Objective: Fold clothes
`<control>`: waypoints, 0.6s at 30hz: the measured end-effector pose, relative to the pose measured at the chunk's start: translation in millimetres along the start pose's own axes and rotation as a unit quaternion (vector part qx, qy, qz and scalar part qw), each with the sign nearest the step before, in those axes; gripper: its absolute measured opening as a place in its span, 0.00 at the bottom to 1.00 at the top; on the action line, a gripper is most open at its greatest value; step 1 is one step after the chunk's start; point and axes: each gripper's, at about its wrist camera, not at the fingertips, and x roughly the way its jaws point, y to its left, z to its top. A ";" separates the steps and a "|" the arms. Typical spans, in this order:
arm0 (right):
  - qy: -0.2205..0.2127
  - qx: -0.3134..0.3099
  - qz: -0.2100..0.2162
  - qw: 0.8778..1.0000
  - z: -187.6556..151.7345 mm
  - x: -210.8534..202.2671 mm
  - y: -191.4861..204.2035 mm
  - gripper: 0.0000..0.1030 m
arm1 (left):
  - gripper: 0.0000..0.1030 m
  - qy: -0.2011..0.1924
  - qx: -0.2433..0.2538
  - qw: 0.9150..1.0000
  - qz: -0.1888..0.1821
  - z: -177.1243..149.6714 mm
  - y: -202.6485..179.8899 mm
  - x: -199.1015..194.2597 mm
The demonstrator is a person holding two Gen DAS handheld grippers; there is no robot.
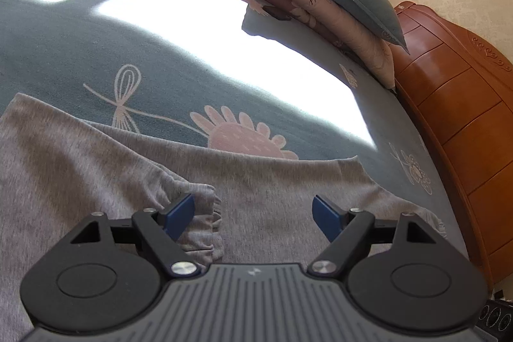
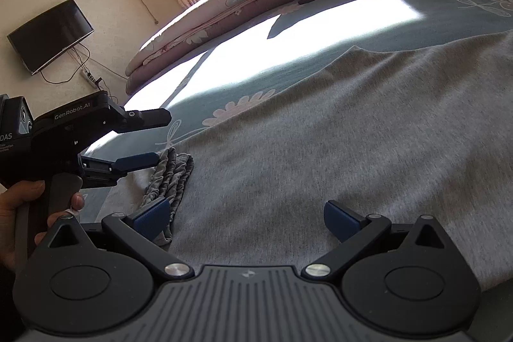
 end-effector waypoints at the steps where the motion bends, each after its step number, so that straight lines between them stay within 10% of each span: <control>1: 0.002 0.007 0.002 1.000 0.2 0.4 -2.0 1.00 | 0.78 -0.002 0.000 1.000 0.003 -1.5 1.5 2.7; 6: 0.005 0.012 0.006 1.000 -0.4 0.6 -3.8 1.00 | 0.78 -0.022 0.000 1.000 0.001 -4.6 -3.4 -8.7; 18: -0.025 -0.040 -0.003 0.999 -16.5 3.0 1.6 1.00 | 0.90 -0.043 0.176 0.981 0.064 -44.2 -18.6 -3.4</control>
